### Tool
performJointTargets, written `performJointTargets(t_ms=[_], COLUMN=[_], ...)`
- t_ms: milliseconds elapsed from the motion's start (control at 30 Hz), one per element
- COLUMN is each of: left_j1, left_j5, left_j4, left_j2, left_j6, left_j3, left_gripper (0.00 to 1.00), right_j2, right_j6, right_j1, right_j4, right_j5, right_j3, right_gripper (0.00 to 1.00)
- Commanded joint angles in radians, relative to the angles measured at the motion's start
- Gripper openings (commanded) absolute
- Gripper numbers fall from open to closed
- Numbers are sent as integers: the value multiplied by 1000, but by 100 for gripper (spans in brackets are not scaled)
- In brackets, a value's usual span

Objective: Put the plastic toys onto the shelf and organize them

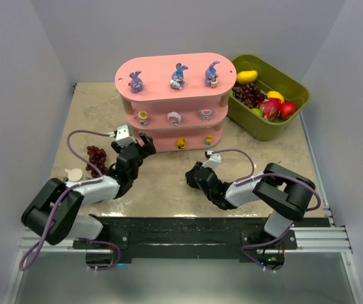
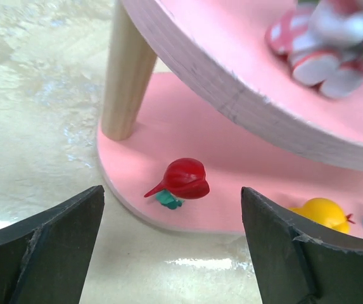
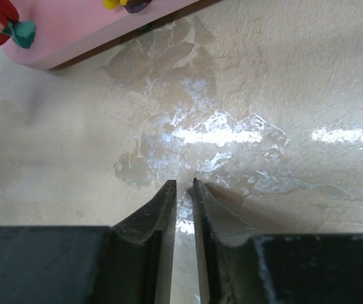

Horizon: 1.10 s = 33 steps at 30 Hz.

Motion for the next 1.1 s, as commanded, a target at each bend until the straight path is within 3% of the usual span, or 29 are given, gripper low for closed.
performJointTargets(t_ms=[0, 200, 267, 333, 433, 700, 900, 1067], left_j1=[2, 2, 2, 0, 0, -18, -16, -18], left_j5=[-60, -55, -49, -28, -25, -1, 29, 57], left_j4=[-132, -365, -444, -568, -770, -1017, -1189, -1230], left_j2=[-141, -385, -482, -536, -608, -744, -800, -824], left_j6=[-62, -116, -119, -119, -104, -161, -158, -136], left_j3=[-26, -46, -20, 1, 82, 234, 354, 371], left_gripper=[93, 93, 94, 95, 95, 95, 95, 95], right_j2=[-67, -220, -315, -393, -553, -895, -937, -975], right_j6=[3, 3, -18, -34, -75, -221, -291, -322], right_j1=[-7, -7, -7, -7, -7, -8, -8, -8], right_j4=[-95, -191, -263, -331, -545, -721, -808, -817], right_j5=[33, 56, 86, 122, 191, 244, 306, 326], right_j3=[-21, -31, -24, -8, 41, 136, 184, 200], right_gripper=[25, 43, 53, 72, 85, 91, 92, 92])
